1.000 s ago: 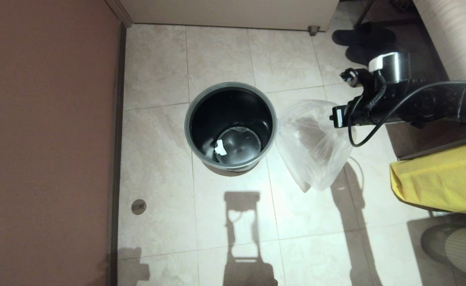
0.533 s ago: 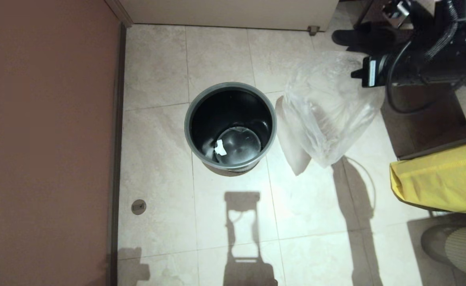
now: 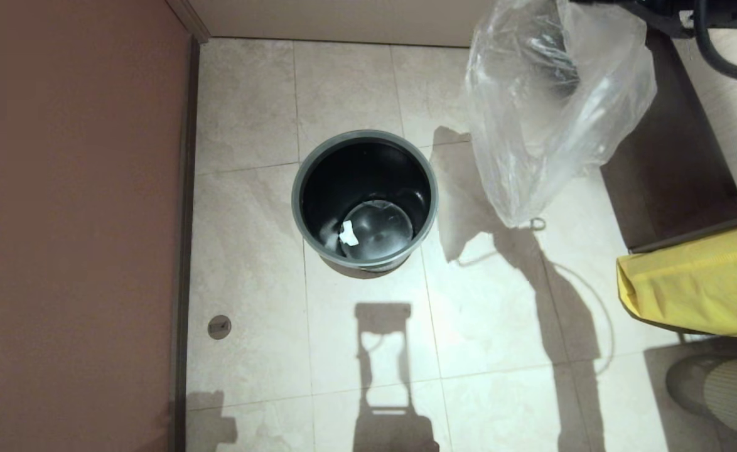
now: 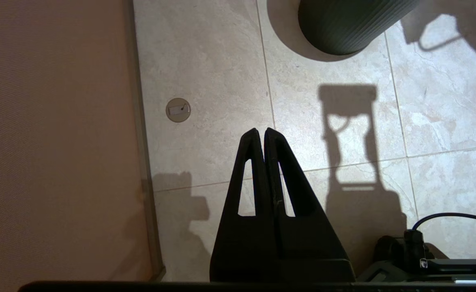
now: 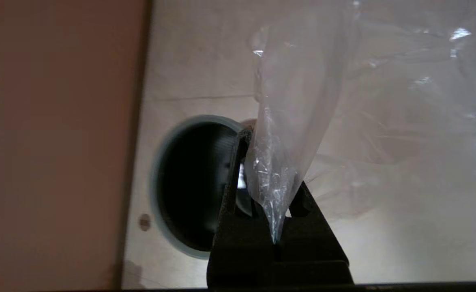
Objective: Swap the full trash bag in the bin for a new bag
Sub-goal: Put the new garbage bag on the trash can
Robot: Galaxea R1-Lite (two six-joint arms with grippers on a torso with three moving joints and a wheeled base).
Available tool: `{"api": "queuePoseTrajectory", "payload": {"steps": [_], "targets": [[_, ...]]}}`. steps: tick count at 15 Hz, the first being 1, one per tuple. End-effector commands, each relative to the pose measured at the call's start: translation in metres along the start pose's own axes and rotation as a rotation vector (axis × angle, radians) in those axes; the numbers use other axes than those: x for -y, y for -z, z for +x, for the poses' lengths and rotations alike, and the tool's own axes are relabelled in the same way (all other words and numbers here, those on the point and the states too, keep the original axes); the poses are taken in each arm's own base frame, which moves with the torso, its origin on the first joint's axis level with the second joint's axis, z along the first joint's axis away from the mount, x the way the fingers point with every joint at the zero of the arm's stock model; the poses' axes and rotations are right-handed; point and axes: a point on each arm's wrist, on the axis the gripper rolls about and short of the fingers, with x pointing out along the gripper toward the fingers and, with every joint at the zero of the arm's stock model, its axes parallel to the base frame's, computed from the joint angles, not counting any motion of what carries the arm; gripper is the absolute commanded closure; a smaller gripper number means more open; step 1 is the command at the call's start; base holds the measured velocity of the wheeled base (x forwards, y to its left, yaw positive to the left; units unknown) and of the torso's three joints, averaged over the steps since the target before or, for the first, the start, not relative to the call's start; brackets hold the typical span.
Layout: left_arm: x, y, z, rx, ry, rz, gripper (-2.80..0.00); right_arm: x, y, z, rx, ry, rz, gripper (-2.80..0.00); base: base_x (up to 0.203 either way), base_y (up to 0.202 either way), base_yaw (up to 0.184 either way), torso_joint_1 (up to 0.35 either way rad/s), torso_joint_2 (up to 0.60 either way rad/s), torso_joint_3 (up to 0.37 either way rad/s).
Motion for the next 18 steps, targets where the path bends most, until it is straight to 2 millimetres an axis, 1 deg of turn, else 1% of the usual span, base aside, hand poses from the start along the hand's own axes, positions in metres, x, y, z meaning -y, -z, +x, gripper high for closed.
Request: {"api": "queuePoseTrajectory", "payload": {"steps": [1, 2, 5, 7, 10, 11, 12, 13, 14, 15, 16, 17, 18], "targets": [[0.000, 0.000, 0.000, -0.001, 0.000, 0.000, 0.00, -0.027, -0.005, -0.009, 0.021, -0.101, 0.046, 0.00, 0.000, 0.000, 0.000, 0.000, 0.00, 0.000], [0.000, 0.000, 0.000, 0.000, 0.000, 0.000, 0.00, -0.037, -0.004, -0.012, 0.017, -0.134, 0.110, 0.00, 0.000, 0.000, 0.000, 0.000, 0.00, 0.000], [0.000, 0.000, 0.000, -0.001, 0.000, 0.000, 0.00, -0.052, -0.002, -0.013, -0.015, -0.204, 0.323, 0.00, 0.000, 0.000, 0.000, 0.000, 0.00, 0.000], [0.000, 0.000, 0.000, -0.001, 0.000, 0.000, 0.00, -0.054, -0.002, -0.011, -0.036, -0.280, 0.377, 0.00, 0.000, 0.000, 0.000, 0.000, 0.00, 0.000], [0.000, 0.000, 0.000, -0.001, 0.000, 0.000, 0.00, -0.059, -0.009, -0.010, -0.028, -0.435, 0.486, 0.00, 0.000, 0.000, 0.000, 0.000, 0.00, 0.000], [0.000, -0.001, 0.000, 0.004, 0.000, 0.000, 0.00, -0.060, -0.007, -0.006, -0.048, -0.485, 0.539, 0.00, 0.000, 0.000, 0.000, 0.000, 0.00, 0.000], [0.000, -0.012, -0.004, 0.044, 0.000, 0.000, 0.00, -0.060, 0.001, 0.008, -0.076, -0.510, 0.580, 0.00, 0.000, 0.000, 0.000, 0.000, 0.00, 0.000], [0.000, -0.036, -0.013, 0.132, -0.001, 0.002, 0.00, -0.058, 0.010, 0.023, -0.086, -0.522, 0.601, 0.00, 0.000, 0.000, 0.000, 0.000, 0.00, 0.000], [0.000, -0.065, -0.027, 0.244, -0.003, 0.003, 0.00, -0.056, 0.023, 0.042, -0.093, -0.519, 0.606, 0.00, 0.000, 0.000, 0.000, 0.000, 0.00, 0.000], [0.000, -0.104, -0.054, 0.410, -0.004, 0.006, 0.00, -0.052, 0.037, 0.062, -0.097, -0.519, 0.607, 0.00, 0.000, 0.000, 0.000, 0.000, 0.00, 0.000], [0.000, -0.136, -0.085, 0.565, -0.006, 0.008, 0.00, -0.047, 0.046, 0.075, -0.113, -0.539, 0.605, 0.00, 0.000, 0.000, 0.000, 0.000, 0.00, 0.000], [0.000, -0.157, -0.110, 0.680, -0.007, 0.009, 0.00, -0.043, 0.052, 0.082, -0.145, -0.570, 0.616, 0.00, 0.000, 0.000, 0.000, 0.000, 0.00, 0.000], [0.000, -0.169, -0.130, 0.762, -0.008, 0.010, 0.00, -0.041, 0.062, 0.090, -0.193, -0.592, 0.657, 0.00, 0.000, 0.000, 0.000, 0.000, 0.00, 0.000]]}}
